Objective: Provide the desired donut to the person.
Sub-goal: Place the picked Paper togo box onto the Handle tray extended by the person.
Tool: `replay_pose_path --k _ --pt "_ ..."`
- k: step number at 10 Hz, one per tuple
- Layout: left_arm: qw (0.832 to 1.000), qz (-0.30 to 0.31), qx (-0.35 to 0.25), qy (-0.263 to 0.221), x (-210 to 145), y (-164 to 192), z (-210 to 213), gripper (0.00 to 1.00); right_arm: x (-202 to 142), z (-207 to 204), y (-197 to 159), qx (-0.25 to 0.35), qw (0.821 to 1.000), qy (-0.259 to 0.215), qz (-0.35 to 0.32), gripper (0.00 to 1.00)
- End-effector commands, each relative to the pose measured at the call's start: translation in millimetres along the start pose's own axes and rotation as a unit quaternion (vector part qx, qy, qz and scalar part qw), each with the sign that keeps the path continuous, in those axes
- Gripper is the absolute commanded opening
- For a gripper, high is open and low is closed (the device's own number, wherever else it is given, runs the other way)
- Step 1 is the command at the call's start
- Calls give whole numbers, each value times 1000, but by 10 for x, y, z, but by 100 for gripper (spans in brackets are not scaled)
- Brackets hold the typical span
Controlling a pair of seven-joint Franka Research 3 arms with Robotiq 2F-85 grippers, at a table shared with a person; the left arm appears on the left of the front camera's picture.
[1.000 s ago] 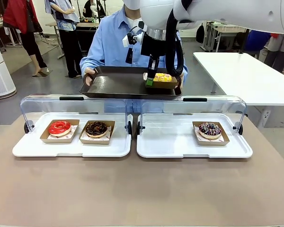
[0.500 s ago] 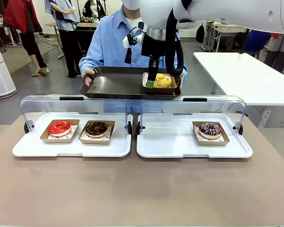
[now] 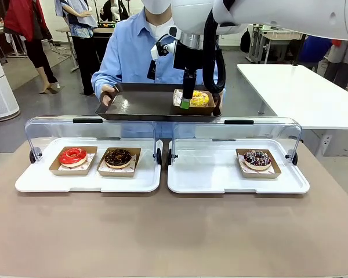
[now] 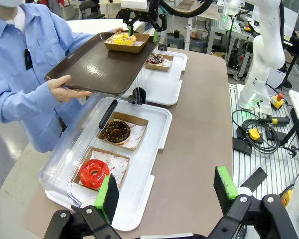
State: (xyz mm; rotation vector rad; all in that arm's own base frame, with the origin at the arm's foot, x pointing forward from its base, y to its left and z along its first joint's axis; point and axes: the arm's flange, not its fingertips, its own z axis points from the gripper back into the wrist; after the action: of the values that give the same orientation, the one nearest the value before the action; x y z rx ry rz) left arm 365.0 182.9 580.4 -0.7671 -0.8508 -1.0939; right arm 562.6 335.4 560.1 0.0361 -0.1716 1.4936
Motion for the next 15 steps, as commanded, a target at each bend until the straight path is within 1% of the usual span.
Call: replay_pose_path --k 1,2,3,4,5,6,7,8,10,11,12,13,14,15 --pt "1000 -4 -2 -3 -1 -8 14 100 -39 147 277 25 999 13 16 100" --pt "1000 -4 -2 -3 -1 -8 14 100 -106 269 552 37 998 28 38 100" --pt "1000 -4 -2 -3 -1 -8 14 100 -248 363 811 36 997 36 51 100" --pt "1000 -4 -2 -3 -1 -8 14 100 -460 448 1043 34 997 36 58 100" --pt "1000 -4 -2 -3 -1 -8 14 100 -731 518 1230 20 998 34 50 100" --pt "1000 -4 -2 -3 -1 -8 14 100 -1082 525 1398 5 999 21 42 100" --pt "1000 -4 -2 -3 -1 -8 14 100 -1387 468 1506 4 1000 11 22 100" --pt "1000 -4 -2 -3 -1 -8 14 100 -1656 393 1584 5 1000 3 8 100" --pt "1000 -4 -2 -3 -1 -8 14 100 -2024 242 1607 13 1000 -12 -18 100" --pt "1000 -4 -2 -3 -1 -8 14 100 -2099 189 1563 19 999 -11 -25 100" --pt "1000 -4 -2 -3 -1 -8 14 100 -2139 146 1483 15 999 10 -37 100" --pt "1000 -4 -2 -3 -1 -8 14 100 -2068 79 1316 14 998 33 -48 100" --pt "1000 -4 -2 -3 -1 -8 14 100 -2230 181 1545 20 999 10 -38 100" --pt "1000 -4 -2 -3 -1 -8 14 100 -2230 181 1545 20 999 10 -38 100"
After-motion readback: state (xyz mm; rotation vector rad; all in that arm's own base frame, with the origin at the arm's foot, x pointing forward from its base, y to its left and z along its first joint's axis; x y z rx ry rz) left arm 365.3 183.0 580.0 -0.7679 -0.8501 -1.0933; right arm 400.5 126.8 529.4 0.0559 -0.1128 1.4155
